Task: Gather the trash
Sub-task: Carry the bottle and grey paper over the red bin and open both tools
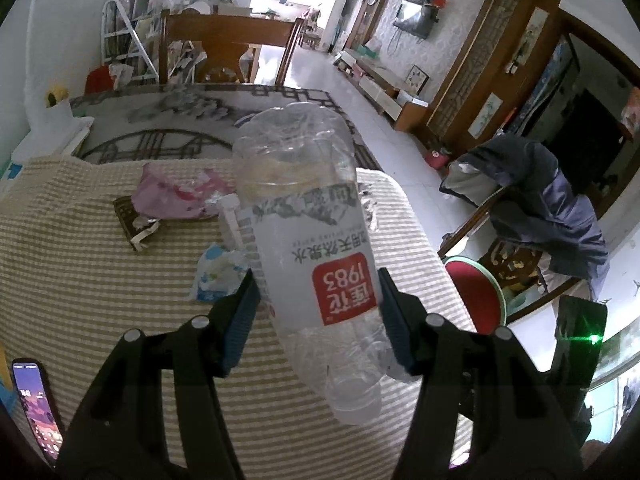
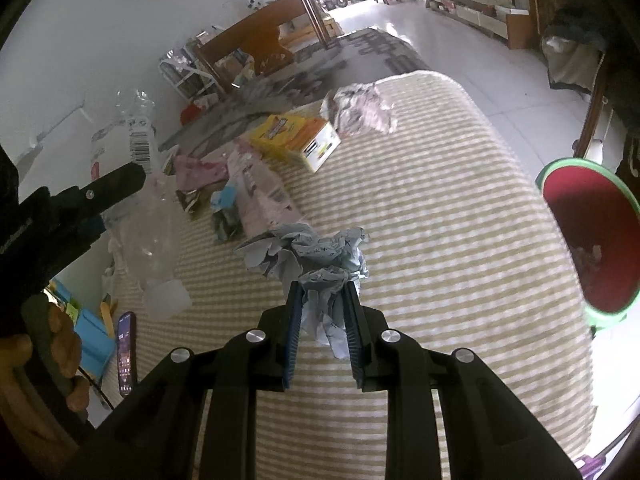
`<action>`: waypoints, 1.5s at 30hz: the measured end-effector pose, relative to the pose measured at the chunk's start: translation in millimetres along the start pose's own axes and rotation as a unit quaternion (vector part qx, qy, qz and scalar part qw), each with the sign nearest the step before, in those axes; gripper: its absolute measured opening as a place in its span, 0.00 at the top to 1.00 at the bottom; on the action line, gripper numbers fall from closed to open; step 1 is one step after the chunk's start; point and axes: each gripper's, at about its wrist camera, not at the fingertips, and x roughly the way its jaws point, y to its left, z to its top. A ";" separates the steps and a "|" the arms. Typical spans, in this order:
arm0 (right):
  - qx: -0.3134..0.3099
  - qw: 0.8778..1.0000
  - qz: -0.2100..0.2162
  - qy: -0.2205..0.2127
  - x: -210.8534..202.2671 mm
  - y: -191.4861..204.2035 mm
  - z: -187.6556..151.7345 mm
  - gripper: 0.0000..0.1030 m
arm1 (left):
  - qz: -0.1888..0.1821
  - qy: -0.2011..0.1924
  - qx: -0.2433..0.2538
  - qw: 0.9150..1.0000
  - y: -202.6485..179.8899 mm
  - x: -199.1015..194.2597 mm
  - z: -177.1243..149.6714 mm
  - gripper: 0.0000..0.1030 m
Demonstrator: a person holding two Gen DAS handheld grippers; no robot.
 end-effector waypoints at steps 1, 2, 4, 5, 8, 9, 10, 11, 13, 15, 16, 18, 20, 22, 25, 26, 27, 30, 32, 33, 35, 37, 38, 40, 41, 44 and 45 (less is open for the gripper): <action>-0.003 1.000 0.002 -0.002 -2.2 -4.0 3.5 0.80 | 0.001 -0.003 0.001 1.000 -4.2 -0.1 1.0 0.46; -0.006 1.000 0.003 -0.003 -4.2 -7.0 6.4 0.80 | 0.003 -0.008 0.003 1.000 -10.3 -0.8 2.4 0.46; -0.011 1.000 0.004 -0.005 -8.0 -12.1 11.6 0.80 | 0.006 -0.016 0.005 1.000 -19.5 -1.3 4.5 0.46; -0.013 1.000 0.006 -0.006 -10.8 -16.8 15.3 0.80 | 0.007 -0.020 0.007 1.000 -26.7 -1.2 6.2 0.46; -0.016 1.000 0.008 -0.010 -16.4 -27.4 23.0 0.80 | 0.009 -0.026 0.012 1.000 -41.6 0.4 8.7 0.46; -0.017 1.000 0.009 -0.011 -19.3 -32.6 26.2 0.80 | 0.010 -0.027 0.015 0.999 -48.5 1.7 9.5 0.46; -0.017 1.000 0.009 -0.013 -21.5 -36.8 28.6 0.80 | 0.010 -0.027 0.016 0.999 -54.1 2.9 9.9 0.46; -0.017 1.000 0.010 -0.014 -23.8 -40.7 30.5 0.80 | 0.010 -0.027 0.018 0.999 -59.5 4.6 10.3 0.46; -0.016 1.000 0.011 -0.017 -29.6 -51.7 34.4 0.80 | 0.010 -0.026 0.021 0.999 -71.5 8.7 11.0 0.46; -0.013 1.000 0.011 -0.018 -34.3 -61.4 36.1 0.80 | 0.010 -0.023 0.025 0.999 -82.4 12.9 10.7 0.46; -0.010 1.000 0.011 -0.019 -37.1 -68.2 37.5 0.80 | 0.009 -0.022 0.027 0.999 -88.1 15.1 11.0 0.46; -0.004 1.000 0.010 -0.021 -41.8 -78.2 38.1 0.80 | 0.008 -0.019 0.031 0.999 -97.9 18.8 11.4 0.46; 0.003 1.000 0.007 -0.024 -47.6 -91.2 39.0 0.80 | 0.006 -0.016 0.036 0.999 -108.0 22.8 11.3 0.46; 0.012 1.000 0.003 -0.028 -52.5 -102.9 40.0 0.80 | 0.001 -0.010 0.043 0.999 -119.4 29.0 10.5 0.46; 0.033 0.999 -0.008 -0.039 -64.4 -128.0 40.9 0.80 | -0.009 0.003 0.054 0.998 -137.6 39.4 8.9 0.46; 0.042 0.998 -0.013 -0.043 -69.1 -137.8 41.2 0.80 | -0.012 0.007 0.059 0.998 -144.0 42.8 7.9 0.46; 0.050 0.998 -0.017 -0.047 -72.8 -145.8 42.0 0.80 | -0.018 0.013 0.066 0.998 -151.7 47.1 7.1 0.46; 0.075 0.995 -0.033 -0.057 -84.4 -174.6 42.6 0.80 | -0.036 0.032 0.084 0.995 -174.4 61.0 3.2 0.46; 0.091 0.993 -0.043 -0.061 -90.8 -191.7 42.4 0.80 | -0.047 0.043 0.097 0.993 -186.9 69.1 0.0 0.46; 0.101 0.992 -0.049 -0.064 -95.0 -202.1 41.7 0.80 | -0.052 0.049 0.111 0.991 -197.7 76.3 -2.2 0.46; 0.117 0.989 -0.057 -0.070 -101.9 -218.1 41.4 0.80 | -0.054 0.059 0.132 0.988 -211.9 86.6 -5.1 0.46; 0.131 0.986 -0.066 -0.076 -108.1 -233.0 41.2 0.80 | -0.069 0.078 0.149 0.983 -228.1 101.9 -8.3 0.46; 0.135 0.985 -0.069 -0.078 -110.5 -238.9 41.5 0.80 | -0.073 0.085 0.152 0.982 -232.9 106.5 -9.1 0.46; 0.142 0.984 -0.074 -0.083 -115.6 -250.1 42.9 0.80 | -0.083 0.104 0.161 0.978 -246.9 120.6 -12.9 0.46; 0.144 0.983 -0.075 -0.086 -118.4 -254.1 43.0 0.80 | -0.085 0.108 0.166 0.977 -251.7 124.2 -14.4 0.46; 0.146 0.981 -0.083 -0.097 -126.9 -263.2 45.2 0.79 | -0.087 0.114 0.188 0.972 -271.1 134.8 -18.8 0.46; 0.145 0.981 -0.086 -0.098 -127.6 -265.0 46.5 0.79 | -0.091 0.117 0.193 0.970 -277.5 138.1 -19.7 0.48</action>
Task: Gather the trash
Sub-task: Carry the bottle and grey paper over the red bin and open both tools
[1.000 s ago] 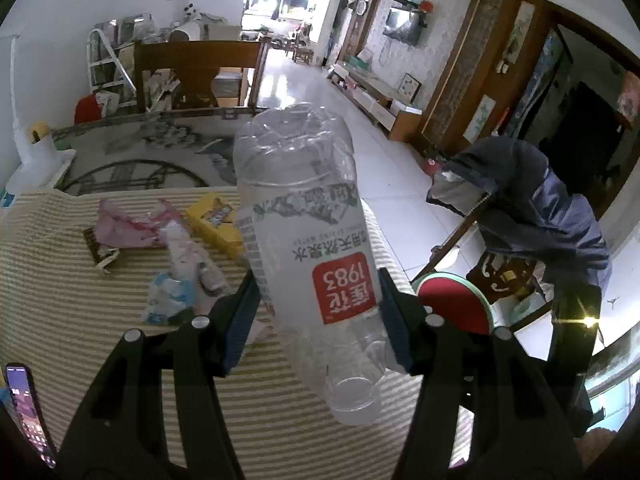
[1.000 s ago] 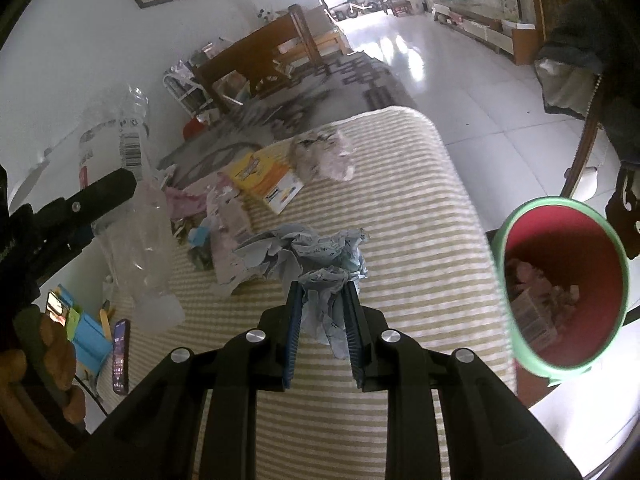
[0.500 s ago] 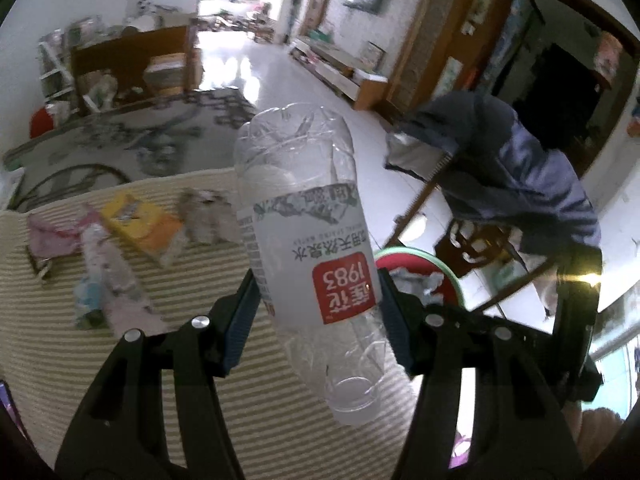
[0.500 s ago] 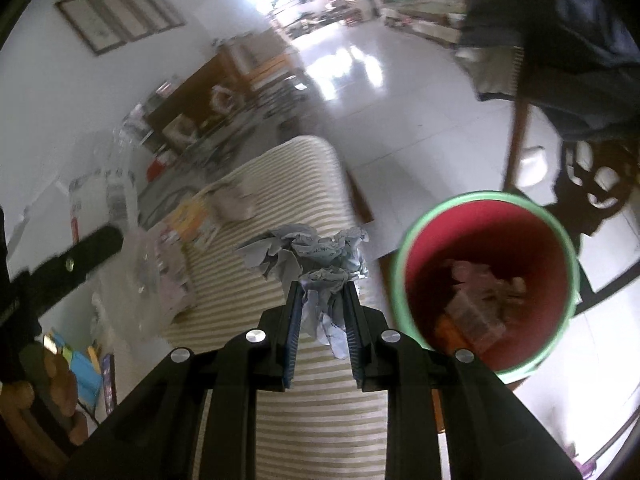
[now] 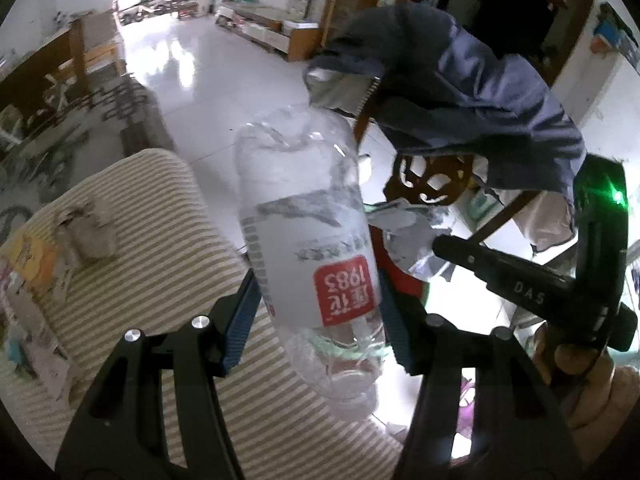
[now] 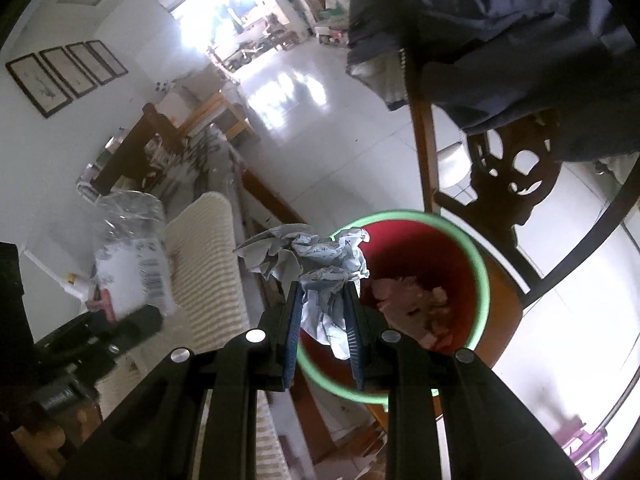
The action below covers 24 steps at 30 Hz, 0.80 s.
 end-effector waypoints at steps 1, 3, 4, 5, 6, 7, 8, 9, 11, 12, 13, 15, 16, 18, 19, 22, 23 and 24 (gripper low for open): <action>-0.001 1.000 -0.004 -0.002 -0.5 -1.6 1.3 0.79 | -0.003 0.003 0.004 1.000 -4.2 3.1 2.1 0.48; 0.001 1.000 -0.006 -0.003 -0.7 -5.9 4.1 0.78 | -0.007 0.002 0.013 1.000 -13.7 8.4 7.5 0.48; 0.003 1.000 -0.007 -0.004 -0.4 -7.4 5.2 0.78 | -0.008 -0.001 0.016 1.000 -16.1 9.5 9.4 0.48; 0.006 1.000 -0.007 -0.006 -0.1 -9.6 6.4 0.78 | -0.009 -0.004 0.017 1.000 -18.2 10.7 10.9 0.44; 0.008 1.000 -0.007 -0.005 1.0 -11.7 7.3 0.72 | -0.009 -0.006 0.016 1.000 -19.5 11.8 12.3 0.37; 0.012 1.000 -0.007 -0.005 1.3 -12.9 7.1 0.67 | -0.009 -0.009 0.011 1.000 -19.0 11.7 12.8 0.33; 0.017 1.000 -0.009 -0.010 -0.1 -14.8 7.4 0.55 | -0.010 -0.011 0.008 1.000 -18.5 11.3 12.8 0.29; 0.019 1.000 -0.011 -0.015 -1.2 -15.8 7.5 0.49 | -0.011 -0.011 0.003 1.000 -17.1 10.8 12.8 0.28; 0.018 1.000 -0.014 -0.019 -3.3 -16.3 8.4 0.49 | -0.009 -0.011 -0.003 1.000 -11.8 7.4 12.2 0.27; 0.015 1.000 -0.016 -0.020 -4.1 -15.8 8.8 0.49 | -0.007 -0.013 -0.007 1.000 -9.2 5.4 12.6 0.26; 0.014 1.000 -0.017 -0.022 -4.7 -15.9 9.6 0.49 | -0.005 -0.015 -0.010 1.000 -6.5 3.4 12.0 0.25; 0.015 0.999 -0.016 -0.026 -6.1 -13.9 9.9 0.49 | 0.003 -0.020 -0.024 1.000 4.2 -2.6 9.9 0.24; 0.016 0.999 -0.014 -0.026 -5.7 -13.0 9.8 0.49 | 0.006 -0.022 -0.034 0.999 11.8 -6.3 8.2 0.24; 0.017 0.999 -0.010 -0.026 -4.4 -10.7 9.5 0.49 | 0.012 -0.026 -0.050 0.998 24.8 -11.6 5.4 0.24; 0.016 1.000 -0.009 -0.024 -3.5 -8.4 8.8 0.49 | 0.020 -0.029 -0.060 0.998 34.8 -15.3 2.7 0.24; 0.014 1.000 -0.007 -0.017 1.0 -2.0 6.7 0.48 | 0.053 -0.033 -0.106 0.992 75.2 -26.5 -8.1 0.24; 0.013 1.000 -0.007 -0.015 2.3 -0.6 6.4 0.48 | 0.064 -0.034 -0.125 0.990 90.1 -30.3 -12.9 0.24; 0.012 1.000 -0.006 -0.010 5.0 2.8 5.3 0.48 | 0.079 -0.036 -0.150 0.985 109.7 -35.9 -20.0 0.24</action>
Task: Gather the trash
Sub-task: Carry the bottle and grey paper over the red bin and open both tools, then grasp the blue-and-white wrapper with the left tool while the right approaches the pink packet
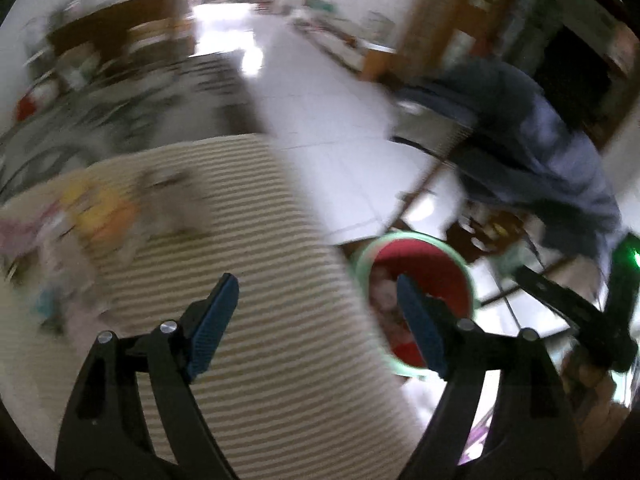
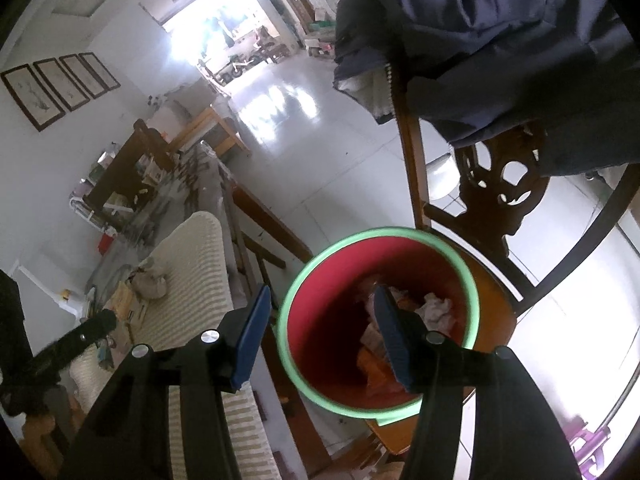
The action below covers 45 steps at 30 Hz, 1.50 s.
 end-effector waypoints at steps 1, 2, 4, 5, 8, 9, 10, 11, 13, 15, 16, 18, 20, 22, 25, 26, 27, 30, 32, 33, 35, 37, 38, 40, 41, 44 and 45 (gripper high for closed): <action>-0.001 1.000 0.001 0.003 2.5 3.2 -1.0 0.48 | 0.013 -0.002 -0.020 1.000 17.6 -2.6 -1.1 0.24; -0.002 1.000 0.001 0.006 4.3 6.2 -2.3 0.48 | 0.026 -0.004 -0.036 0.999 34.6 -5.4 -2.8 0.24; -0.007 1.000 0.005 0.014 10.1 17.5 -5.7 0.48 | 0.061 -0.006 -0.068 0.996 72.5 -11.6 -7.8 0.24; -0.009 1.000 0.007 0.018 13.2 23.1 -7.6 0.48 | 0.081 -0.005 -0.085 0.993 93.7 -14.9 -11.1 0.24; -0.020 0.999 0.012 0.025 19.1 40.9 -13.3 0.48 | 0.115 -0.005 -0.124 0.986 141.0 -24.4 -20.6 0.24; -0.026 0.999 0.014 0.028 21.1 49.0 -15.9 0.48 | 0.121 -0.003 -0.132 0.984 151.7 -26.1 -23.2 0.24; -0.030 0.999 0.016 0.030 22.8 54.9 -18.3 0.48 | 0.127 0.000 -0.139 0.982 162.5 -26.9 -26.1 0.24; -0.033 0.999 0.017 0.032 24.4 60.8 -20.9 0.48 | 0.133 0.004 -0.147 0.980 174.4 -27.0 -29.5 0.24; -0.039 0.998 0.019 0.037 27.2 74.1 -27.6 0.48 | 0.136 0.014 -0.163 0.977 197.4 -24.7 -35.2 0.24; -0.046 0.998 0.020 0.041 28.8 87.0 -34.6 0.48 | 0.130 0.021 -0.170 0.977 212.5 -20.3 -38.2 0.24; -0.051 0.998 0.020 0.041 28.9 94.7 -39.1 0.48 | 0.125 0.026 -0.172 0.977 218.7 -17.0 -38.8 0.24; -0.058 0.997 0.020 0.042 28.4 106.7 -45.9 0.48 | 0.110 0.034 -0.173 0.978 227.8 -9.8 -38.1 0.25; -0.066 0.997 0.019 0.042 27.2 117.9 -53.6 0.48 | 0.089 0.037 -0.178 0.979 238.0 -5.6 -38.5 0.34; -0.072 0.996 0.017 0.043 27.2 130.2 -62.9 0.48 | 0.070 0.041 -0.178 0.981 245.3 -4.8 -39.8 0.54; -0.078 0.995 0.014 0.052 31.1 152.0 -77.5 0.48 | 0.046 0.053 -0.163 0.984 254.6 -5.5 -45.5 0.76; -0.083 0.995 0.014 0.058 34.2 162.5 -83.9 0.48 | 0.040 0.054 -0.156 0.985 257.3 -8.7 -48.3 0.80; -0.087 0.994 0.016 0.062 37.0 170.3 -88.1 0.48 | 0.037 0.056 -0.147 0.987 259.5 -13.0 -51.5 0.85; -0.105 0.991 0.028 0.080 50.3 201.5 -102.5 0.48 | 0.027 0.060 -0.124 0.990 267.0 -26.9 -63.3 0.86; -0.119 0.988 0.036 0.094 62.2 222.2 -109.6 0.48 | 0.018 0.063 -0.110 0.992 271.5 -35.0 -71.7 0.87; -0.129 0.985 0.042 0.102 69.8 236.4 -113.6 0.48 | 0.015 0.065 -0.100 0.993 273.5 -41.5 -78.1 0.87; -0.148 0.981 0.052 0.113 83.0 261.0 -119.8 0.48 | 0.009 0.070 -0.091 0.993 276.8 -50.6 -88.0 0.87; -0.184 0.974 0.058 0.120 100.5 294.8 -125.6 0.48 | 0.001 0.075 -0.082 0.994 279.1 -58.9 -98.7 0.87; -0.200 0.971 0.056 0.123 108.5 307.9 -127.6 0.47 | -0.002 0.077 -0.078 0.994 279.9 -62.5 -103.1 0.87; -0.229 0.964 0.051 0.128 126.0 331.5 -132.9 0.43 | -0.012 0.082 -0.073 0.994 281.9 -67.0 -111.3 0.87; -0.241 0.960 0.049 0.132 135.3 341.4 -135.4 0.42 | -0.016 0.084 -0.072 0.994 282.9 -69.0 -115.3 0.87; -0.266 0.952 0.038 0.145 158.7 361.9 -142.3 0.42 | -0.033 0.091 -0.064 0.993 284.6 -71.5 -123.0 0.86; -0.275 0.950 0.032 0.147 166.4 368.3 -145.1 0.41 | -0.035 0.089 -0.062 0.993 285.3 -73.2 -125.4 0.82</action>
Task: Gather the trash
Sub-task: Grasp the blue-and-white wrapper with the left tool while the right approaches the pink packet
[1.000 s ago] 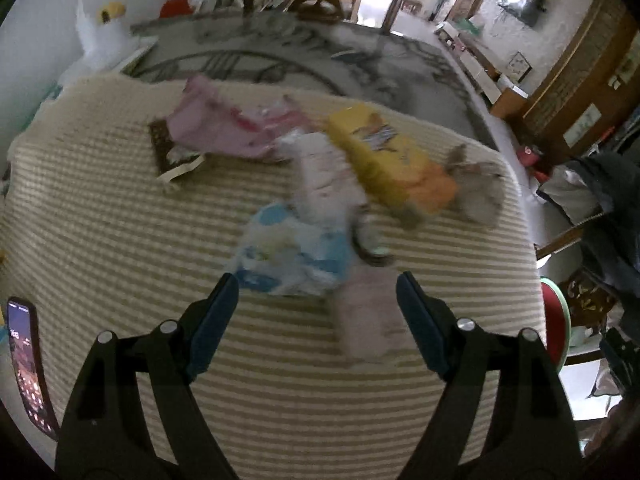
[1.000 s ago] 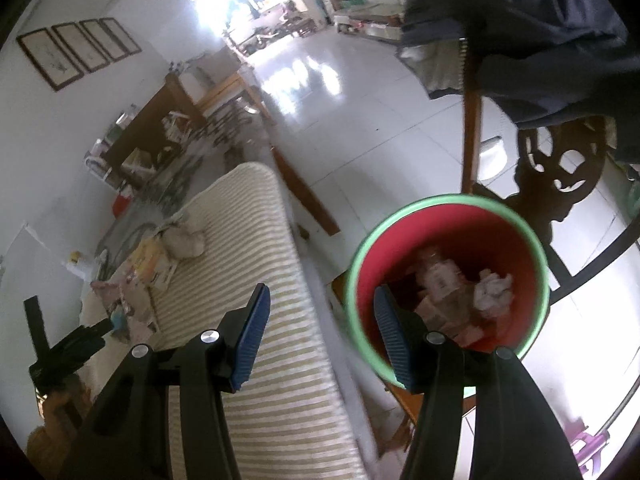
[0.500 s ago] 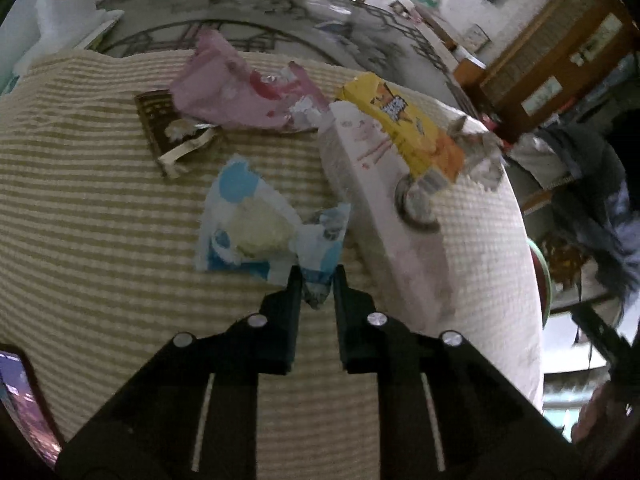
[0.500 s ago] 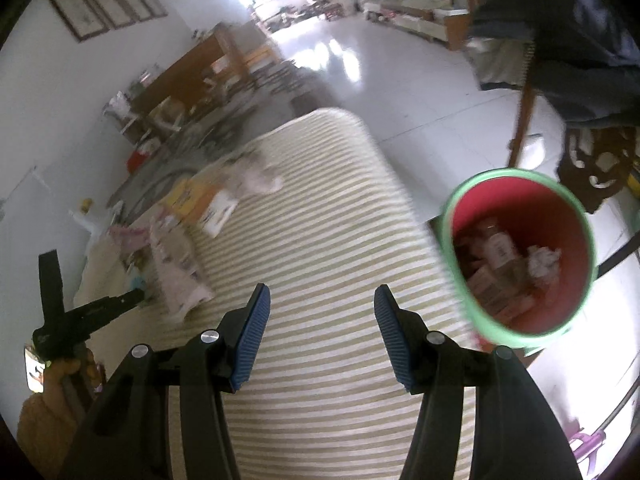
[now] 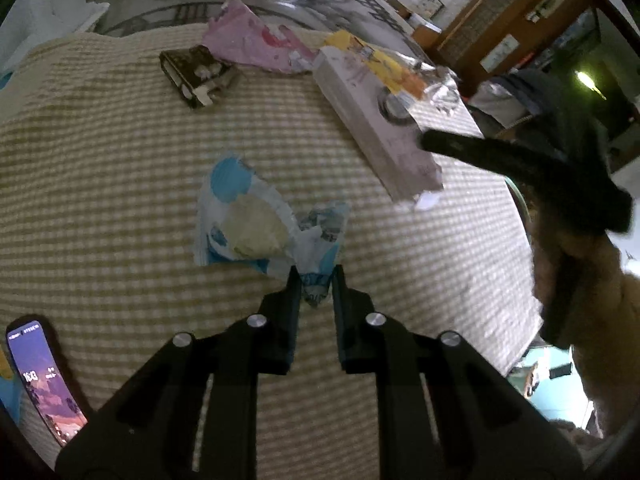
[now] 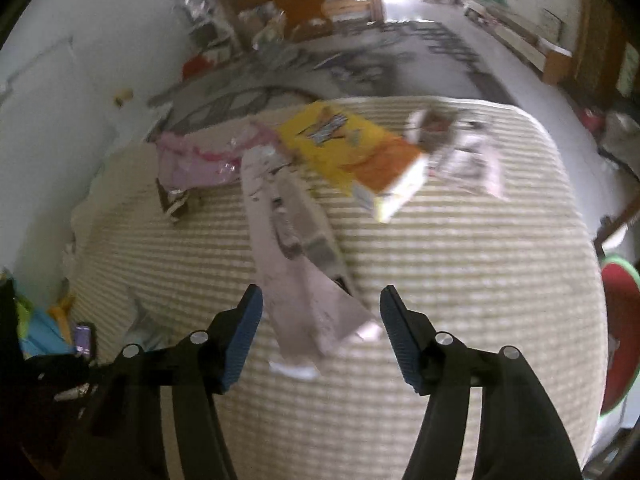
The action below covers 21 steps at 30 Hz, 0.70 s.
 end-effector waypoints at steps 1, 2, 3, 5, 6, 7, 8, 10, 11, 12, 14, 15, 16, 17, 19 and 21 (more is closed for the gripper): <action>-0.008 1.000 -0.008 0.002 8.2 4.1 2.0 0.40 | -0.001 -0.002 0.001 1.000 0.4 -1.5 -1.9 0.79; -0.014 1.000 -0.015 0.003 13.4 7.6 3.4 0.38 | -0.005 -0.004 0.001 1.000 0.7 -3.6 -3.7 0.71; -0.018 1.000 -0.021 0.004 16.9 8.6 4.6 0.37 | -0.008 -0.008 0.000 1.000 1.8 -6.1 -5.6 0.60; -0.025 0.999 -0.034 0.012 27.5 11.0 5.6 0.37 | -0.011 -0.015 -0.003 1.000 3.7 -10.3 -8.2 0.49; -0.025 0.999 -0.035 0.015 30.4 11.8 6.7 0.39 | -0.016 -0.018 -0.007 1.000 5.2 -12.6 -9.0 0.48; -0.024 0.999 -0.033 0.017 31.8 11.7 6.2 0.42 | -0.019 -0.020 -0.009 1.000 6.1 -14.3 -9.1 0.48; -0.025 0.999 -0.029 0.017 32.4 12.9 5.8 0.46 | -0.019 -0.021 -0.011 1.000 6.1 -15.4 -8.8 0.46; -0.033 0.999 -0.033 0.015 30.6 17.3 5.0 0.51 | -0.017 -0.022 -0.014 1.000 8.2 -16.1 -9.9 0.45; -0.035 0.999 -0.031 0.015 28.7 18.4 3.7 0.54 | -0.019 -0.020 -0.017 0.999 9.6 -15.8 -10.2 0.45; -0.033 0.999 -0.027 0.015 26.6 18.5 2.5 0.57 | -0.020 -0.018 -0.022 0.999 11.3 -14.6 -10.4 0.45; -0.023 0.999 -0.017 0.015 21.6 16.8 -1.6 0.59 | -0.023 -0.015 -0.033 0.999 14.2 -12.1 -8.6 0.42; -0.016 1.000 -0.011 0.016 17.6 14.8 -5.2 0.59 | -0.027 -0.014 -0.042 0.999 15.6 -10.9 -7.0 0.40; -0.010 1.000 -0.006 0.018 13.1 12.1 -10.1 0.59 | -0.032 -0.014 -0.050 0.998 16.5 -9.9 -4.8 0.40; -0.007 1.000 -0.004 0.019 9.5 12.9 -12.9 0.59 | -0.038 -0.013 -0.057 0.998 18.5 -10.2 -3.6 0.39; 0.000 1.000 0.001 0.019 -2.6 9.8 -25.2 0.59 | -0.045 -0.015 -0.073 0.996 18.7 -7.3 3.6 0.37; 0.005 1.000 -0.001 0.017 -14.5 5.9 -38.0 0.59 | -0.048 -0.017 -0.091 0.995 19.8 -1.8 12.2 0.35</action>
